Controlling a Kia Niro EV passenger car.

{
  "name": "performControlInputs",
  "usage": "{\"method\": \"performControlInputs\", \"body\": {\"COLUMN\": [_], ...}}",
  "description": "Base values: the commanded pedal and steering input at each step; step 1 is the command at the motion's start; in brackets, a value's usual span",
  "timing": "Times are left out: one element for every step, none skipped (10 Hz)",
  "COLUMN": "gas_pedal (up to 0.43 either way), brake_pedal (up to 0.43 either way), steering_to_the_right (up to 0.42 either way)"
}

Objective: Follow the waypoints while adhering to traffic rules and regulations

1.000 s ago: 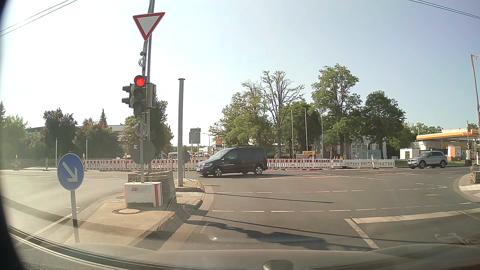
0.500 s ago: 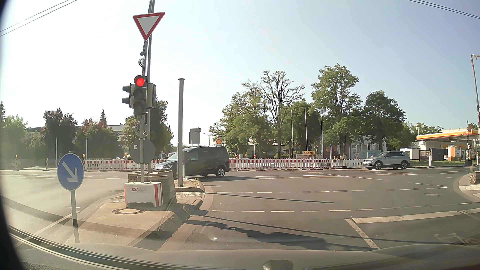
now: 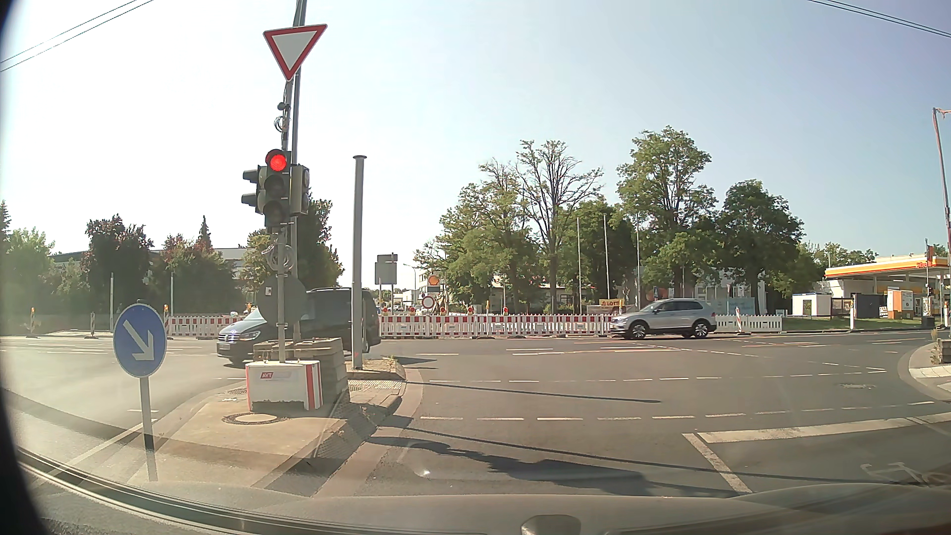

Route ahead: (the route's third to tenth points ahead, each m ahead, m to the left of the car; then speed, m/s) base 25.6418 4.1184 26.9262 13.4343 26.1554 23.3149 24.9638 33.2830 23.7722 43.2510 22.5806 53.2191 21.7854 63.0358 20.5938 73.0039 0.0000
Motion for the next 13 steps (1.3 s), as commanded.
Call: {"method": "performControlInputs", "body": {"gas_pedal": [0.0, 0.0, 0.0, 0.0, 0.0, 0.0, 0.0, 0.0, 0.0, 0.0, 0.0, 0.0, 0.0], "brake_pedal": [0.384, 0.384, 0.384, 0.384, 0.384, 0.384, 0.384, 0.384, 0.384, 0.384, 0.384, 0.39, 0.396], "steering_to_the_right": [0.005, 0.006, 0.006, 0.006, 0.005, 0.006, 0.005, 0.005, 0.006, 0.006, 0.006, 0.006, 0.006]}}
